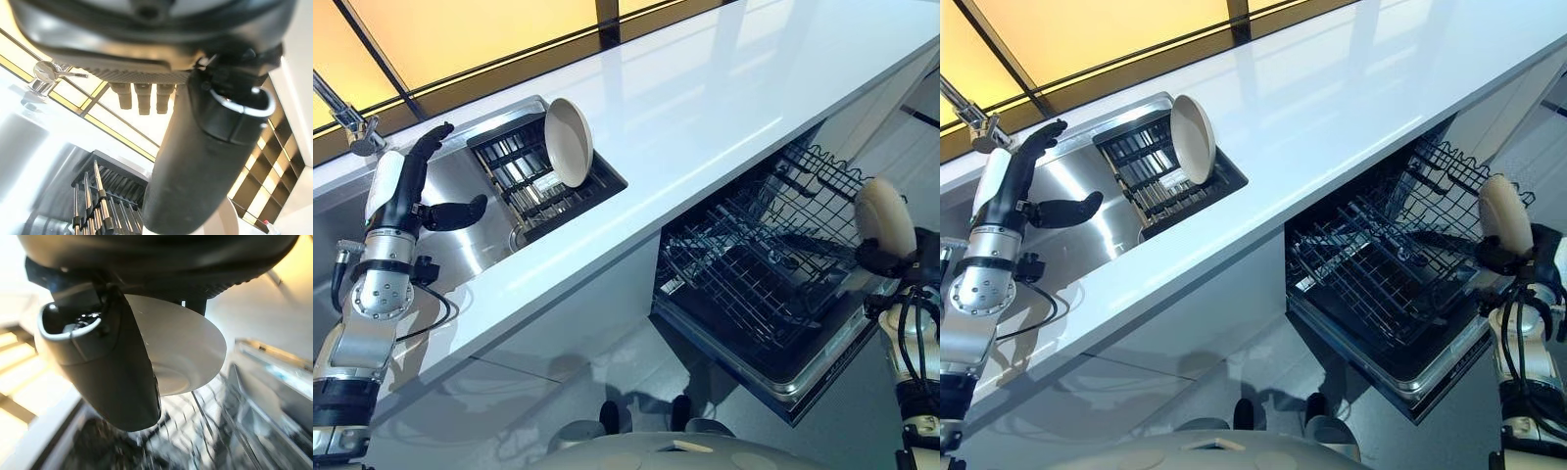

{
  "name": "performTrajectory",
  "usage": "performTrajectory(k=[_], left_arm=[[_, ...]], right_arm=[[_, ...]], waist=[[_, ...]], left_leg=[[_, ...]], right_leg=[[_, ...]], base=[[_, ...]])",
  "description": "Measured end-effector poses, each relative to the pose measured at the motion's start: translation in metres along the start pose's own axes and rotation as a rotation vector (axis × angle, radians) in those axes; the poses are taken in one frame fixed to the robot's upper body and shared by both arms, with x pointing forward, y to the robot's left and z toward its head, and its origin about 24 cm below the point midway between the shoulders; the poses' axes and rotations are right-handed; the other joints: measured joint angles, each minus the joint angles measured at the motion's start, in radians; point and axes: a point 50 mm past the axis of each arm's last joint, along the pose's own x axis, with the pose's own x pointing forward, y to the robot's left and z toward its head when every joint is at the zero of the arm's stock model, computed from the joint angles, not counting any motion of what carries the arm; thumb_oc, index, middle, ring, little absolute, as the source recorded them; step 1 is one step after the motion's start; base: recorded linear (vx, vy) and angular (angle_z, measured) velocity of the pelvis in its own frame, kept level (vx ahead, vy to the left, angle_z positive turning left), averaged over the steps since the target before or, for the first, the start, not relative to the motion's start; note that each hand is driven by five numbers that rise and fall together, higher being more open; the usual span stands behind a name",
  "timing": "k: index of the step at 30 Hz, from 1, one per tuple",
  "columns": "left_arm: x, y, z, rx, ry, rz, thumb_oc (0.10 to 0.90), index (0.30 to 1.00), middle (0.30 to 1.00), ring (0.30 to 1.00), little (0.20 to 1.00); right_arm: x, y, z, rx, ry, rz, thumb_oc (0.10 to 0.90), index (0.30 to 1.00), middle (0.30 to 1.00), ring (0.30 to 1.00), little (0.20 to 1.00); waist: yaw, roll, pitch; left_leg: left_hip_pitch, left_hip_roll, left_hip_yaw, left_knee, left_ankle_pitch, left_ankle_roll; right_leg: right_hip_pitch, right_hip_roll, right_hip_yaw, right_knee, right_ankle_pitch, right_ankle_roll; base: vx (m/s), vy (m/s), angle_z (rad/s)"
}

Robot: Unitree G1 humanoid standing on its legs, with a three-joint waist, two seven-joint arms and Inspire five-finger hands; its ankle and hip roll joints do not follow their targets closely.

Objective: Pick up plates and place into dishwasher.

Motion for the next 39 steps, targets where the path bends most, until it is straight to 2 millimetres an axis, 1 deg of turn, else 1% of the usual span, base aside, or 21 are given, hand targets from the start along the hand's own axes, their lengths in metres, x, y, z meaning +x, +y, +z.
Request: performTrajectory(k=[3,5,9,12,14,17,19,22,24,25,26,27,30,32,35,39], left_arm=[[0.001,0.002,0.002,-0.008,-0.019,0.002,0.8,0.9,0.9,0.9,0.9],[0.004,0.003,0.005,-0.022,-0.027,0.007,0.8,0.9,0.9,0.9,0.9],[0.015,0.009,0.016,-0.004,-0.079,0.002,0.8,0.9,0.9,0.9,0.9],[0.028,0.012,0.03,0.01,-0.138,0.003,0.8,0.9,0.9,0.9,0.9],[0.036,0.011,0.039,0.003,-0.181,0.004,0.8,0.9,0.9,0.9,0.9],[0.042,0.01,0.048,-0.003,-0.218,-0.001,0.8,0.9,0.9,0.9,0.9],[0.047,0.011,0.053,-0.021,-0.237,0.004,0.8,0.9,0.9,0.9,0.9],[0.053,0.013,0.062,-0.016,-0.269,-0.009,0.8,0.9,0.9,0.9,0.9],[0.055,0.011,0.066,-0.011,-0.28,-0.022,0.8,0.9,0.9,0.9,0.9],[0.057,0.01,0.069,-0.007,-0.29,-0.031,0.8,0.9,0.9,0.9,0.9],[0.059,0.009,0.072,-0.014,-0.299,-0.039,0.8,0.9,0.9,0.9,0.9],[0.06,0.01,0.074,-0.013,-0.308,-0.042,0.8,0.9,0.9,0.9,0.9],[0.065,0.014,0.082,-0.018,-0.335,-0.024,0.8,0.9,0.9,0.9,0.9],[0.066,0.015,0.084,-0.019,-0.341,-0.02,0.8,0.9,0.9,0.9,0.9],[0.066,0.015,0.084,-0.018,-0.339,-0.021,0.8,0.9,0.9,0.9,0.9],[0.066,0.015,0.083,-0.018,-0.337,-0.022,0.8,0.9,0.9,0.9,0.9]], right_arm=[[0.003,0.011,0.002,-0.024,0.004,0.057,0.1,0.3,0.3,0.3,0.2],[0.007,0.022,0.012,-0.038,-0.015,0.097,0.1,0.3,0.3,0.3,0.2],[0.017,0.035,0.044,-0.073,-0.11,0.166,0.1,0.3,0.3,0.3,0.2],[0.026,0.037,0.069,-0.082,-0.17,0.192,0.1,0.3,0.3,0.3,0.2],[0.034,0.038,0.084,-0.102,-0.167,0.222,0.1,0.3,0.3,0.3,0.2],[0.041,0.036,0.091,-0.095,-0.125,0.229,0.1,0.3,0.3,0.3,0.2],[0.047,0.03,0.095,-0.109,-0.093,0.218,0.1,0.3,0.3,0.3,0.2],[0.056,0.022,0.09,-0.17,0.008,0.21,0.1,0.3,0.3,0.3,0.2],[0.058,0.02,0.083,-0.197,0.06,0.205,0.1,0.3,0.3,0.3,0.2],[0.059,0.02,0.08,-0.221,0.081,0.2,0.479,0.625,0.625,0.625,0.579],[0.059,0.019,0.077,-0.238,0.099,0.198,0.479,0.625,0.625,0.625,0.579],[0.06,0.018,0.08,-0.245,0.097,0.204,0.8,0.9,0.9,0.9,0.9],[0.062,0.02,0.093,-0.262,0.063,0.205,0.8,0.9,0.9,0.9,0.9],[0.062,0.021,0.094,-0.261,0.063,0.215,0.8,0.9,0.9,0.9,0.9],[0.062,0.022,0.093,-0.263,0.064,0.223,0.8,0.9,0.9,0.9,0.9],[0.058,0.025,0.102,-0.254,-0.008,0.216,0.8,0.9,0.9,0.9,0.9]], waist=[[0.002,-0.004,0.021],[0.003,-0.006,0.031],[0.008,-0.006,0.078],[0.018,-0.008,0.119],[0.027,-0.007,0.134],[0.028,-0.009,0.154],[0.028,-0.01,0.172],[0.03,-0.017,0.188],[0.03,-0.017,0.189],[0.034,-0.017,0.189],[0.035,-0.017,0.192],[0.035,-0.016,0.2],[0.033,-0.015,0.23],[0.034,-0.015,0.24],[0.034,-0.015,0.24],[0.031,-0.015,0.24]], left_leg=[[-0.01,0.0,-0.001,0.0,0.005,-0.002],[-0.03,0.001,-0.003,0.001,0.01,-0.004],[-0.061,0.002,-0.002,0.022,0.01,-0.008],[-0.082,0.002,-0.001,0.046,0.003,-0.017],[-0.095,0.006,0.0,0.052,0.001,-0.019],[-0.095,0.008,0.001,0.054,-0.001,-0.022],[-0.095,0.008,0.001,0.056,-0.002,-0.023],[-0.098,0.009,0.001,0.064,-0.006,-0.026],[-0.098,0.011,0.002,0.066,-0.008,-0.027],[-0.098,0.012,0.002,0.067,-0.008,-0.028],[-0.098,0.014,0.002,0.068,-0.009,-0.029],[-0.099,0.015,0.003,0.072,-0.01,-0.03],[-0.109,0.018,0.003,0.089,-0.013,-0.035],[-0.113,0.019,0.002,0.096,-0.014,-0.036],[-0.113,0.018,0.003,0.097,-0.014,-0.036],[-0.11,0.018,0.008,0.097,-0.014,-0.035]], right_leg=[[-0.008,0.001,0.0,0.0,0.0,0.0],[-0.028,0.002,-0.002,0.0,-0.001,0.002],[-0.05,0.006,-0.002,0.0,0.007,-0.009],[-0.058,0.011,0.0,0.001,0.01,-0.014],[-0.07,0.016,0.002,0.001,0.013,-0.018],[-0.069,0.017,0.001,0.001,0.013,-0.019],[-0.068,0.017,0.001,0.001,0.013,-0.019],[-0.066,0.018,0.001,0.001,0.014,-0.019],[-0.066,0.02,0.001,0.001,0.014,-0.019],[-0.066,0.021,0.001,0.001,0.014,-0.02],[-0.065,0.023,0.001,0.001,0.014,-0.02],[-0.065,0.024,0.001,0.001,0.015,-0.022],[-0.065,0.027,0.001,0.001,0.021,-0.031],[-0.065,0.028,0.001,0.001,0.022,-0.032],[-0.065,0.027,0.002,0.001,0.025,-0.036],[-0.064,0.027,0.004,0.001,0.028,-0.04]], base=[[0.0,-0.172,0.08],[-0.02,-0.196,0.03],[-0.03,-0.157,0.01],[-0.04,-0.123,0.0],[-0.01,-0.086,-0.01],[-0.01,-0.073,-0.01],[-0.01,-0.062,-0.01],[0.0,-0.043,0.0],[0.0,-0.017,-0.01],[0.0,0.0,0.0],[0.0,0.0,0.0],[0.0,0.0,0.0],[0.0,0.0,0.0],[0.0,0.0,0.0],[0.01,0.052,0.0],[0.01,0.08,-0.03]])
